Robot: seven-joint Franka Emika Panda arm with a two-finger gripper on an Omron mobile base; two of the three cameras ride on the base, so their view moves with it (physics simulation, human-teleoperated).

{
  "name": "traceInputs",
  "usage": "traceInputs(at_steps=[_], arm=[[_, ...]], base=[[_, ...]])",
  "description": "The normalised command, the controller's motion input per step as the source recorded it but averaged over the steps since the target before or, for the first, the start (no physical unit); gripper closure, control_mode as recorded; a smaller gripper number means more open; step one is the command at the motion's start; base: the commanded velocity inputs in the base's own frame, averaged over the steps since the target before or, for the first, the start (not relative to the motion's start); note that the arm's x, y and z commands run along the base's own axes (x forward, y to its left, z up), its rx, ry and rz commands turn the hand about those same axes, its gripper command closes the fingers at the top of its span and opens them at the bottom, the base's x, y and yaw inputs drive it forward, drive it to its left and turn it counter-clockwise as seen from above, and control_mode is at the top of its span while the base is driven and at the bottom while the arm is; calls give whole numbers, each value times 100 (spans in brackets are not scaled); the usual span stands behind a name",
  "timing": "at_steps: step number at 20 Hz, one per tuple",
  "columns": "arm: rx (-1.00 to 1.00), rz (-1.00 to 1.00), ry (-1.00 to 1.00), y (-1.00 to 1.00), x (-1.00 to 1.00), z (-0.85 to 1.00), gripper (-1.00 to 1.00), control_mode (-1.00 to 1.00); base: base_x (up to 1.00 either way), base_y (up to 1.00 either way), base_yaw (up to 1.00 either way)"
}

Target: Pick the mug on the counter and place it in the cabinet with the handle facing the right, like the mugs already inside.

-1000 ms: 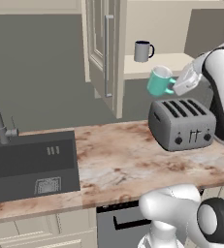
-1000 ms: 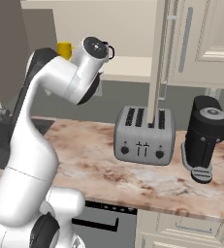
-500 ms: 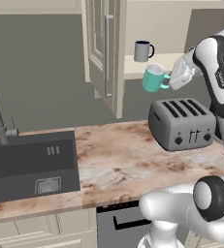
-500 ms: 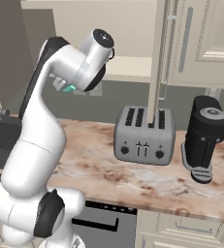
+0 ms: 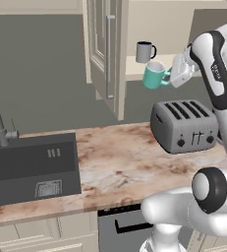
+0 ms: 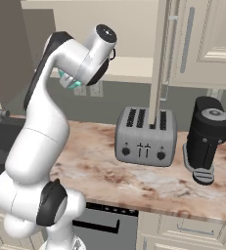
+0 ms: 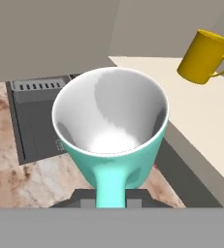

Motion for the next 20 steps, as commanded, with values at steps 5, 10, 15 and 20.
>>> traceInputs(at_steps=[5,10,15,20], arm=[[-2,0,-8,0,23,2,100,-100],[0,0,-1,0,34,2,100,-100],[0,0,0,0,26,25,100,-100],[0,0,0,0,24,32,100,-100]], base=[[0,0,0],[0,0,0],[0,0,0],[0,0,0]])
